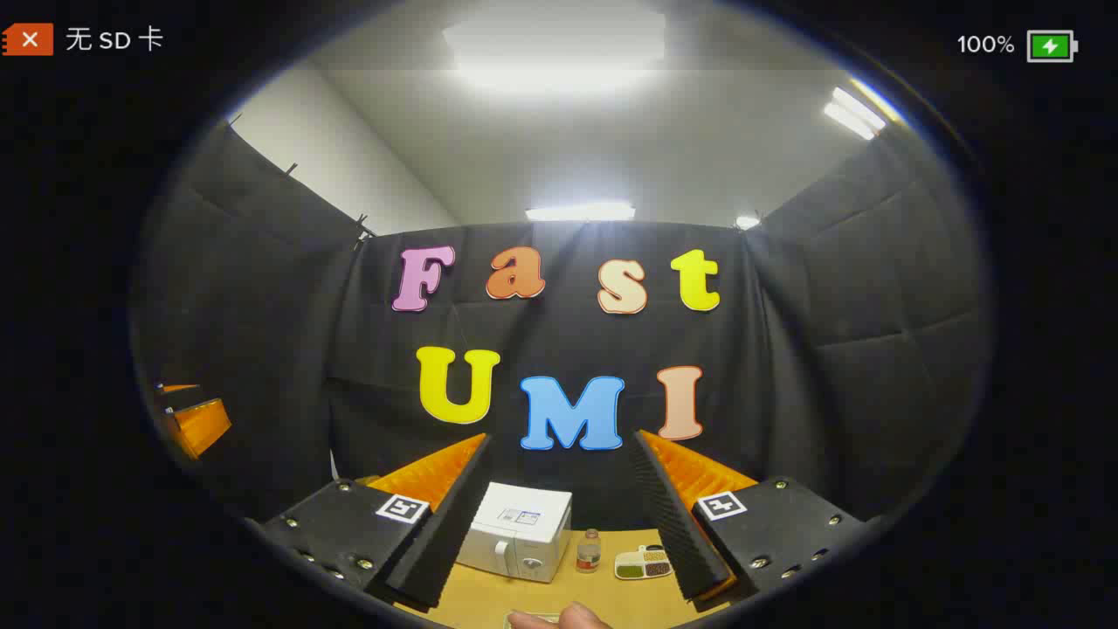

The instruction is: Open the microwave oven with the left hand, put the food in, and close the microwave oven.

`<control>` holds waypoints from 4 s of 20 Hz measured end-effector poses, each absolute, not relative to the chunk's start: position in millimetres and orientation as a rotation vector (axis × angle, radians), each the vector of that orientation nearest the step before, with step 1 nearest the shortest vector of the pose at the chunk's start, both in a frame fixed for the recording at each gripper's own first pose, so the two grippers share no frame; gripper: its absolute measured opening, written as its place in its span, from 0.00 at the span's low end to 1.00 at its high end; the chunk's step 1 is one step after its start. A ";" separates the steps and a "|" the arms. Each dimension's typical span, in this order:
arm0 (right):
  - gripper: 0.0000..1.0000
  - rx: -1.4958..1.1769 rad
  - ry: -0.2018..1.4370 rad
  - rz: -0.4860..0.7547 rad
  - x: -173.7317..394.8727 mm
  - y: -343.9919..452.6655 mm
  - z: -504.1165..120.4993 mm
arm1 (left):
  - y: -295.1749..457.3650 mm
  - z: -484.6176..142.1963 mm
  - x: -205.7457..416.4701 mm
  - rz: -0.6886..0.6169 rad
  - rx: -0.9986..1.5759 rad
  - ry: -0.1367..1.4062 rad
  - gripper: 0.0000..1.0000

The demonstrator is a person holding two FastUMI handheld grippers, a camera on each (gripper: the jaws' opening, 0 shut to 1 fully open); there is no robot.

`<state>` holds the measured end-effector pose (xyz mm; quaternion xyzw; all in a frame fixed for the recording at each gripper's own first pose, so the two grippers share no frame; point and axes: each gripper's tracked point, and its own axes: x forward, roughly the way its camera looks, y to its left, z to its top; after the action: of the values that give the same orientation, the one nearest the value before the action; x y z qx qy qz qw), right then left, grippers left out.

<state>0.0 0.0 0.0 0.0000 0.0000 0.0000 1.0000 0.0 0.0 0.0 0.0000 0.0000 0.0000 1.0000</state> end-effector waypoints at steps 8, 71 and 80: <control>0.96 0.000 0.000 0.030 6.1 11.8 -3.4 | 8.5 -4.2 0.0 0.024 0.014 0.010 0.94; 0.96 -0.293 0.325 -0.390 69.6 -121.5 -131.0 | -231.9 -598.1 263.6 -0.370 0.003 0.607 0.90; 0.96 -0.282 0.314 -0.413 51.8 -134.8 -127.2 | -242.5 -612.7 280.9 -0.329 0.005 0.616 0.37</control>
<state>51.8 -134.8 -127.2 -0.1391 0.1549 -0.2033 0.9567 280.9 -242.5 -612.7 0.0023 0.3018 -0.1613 0.9396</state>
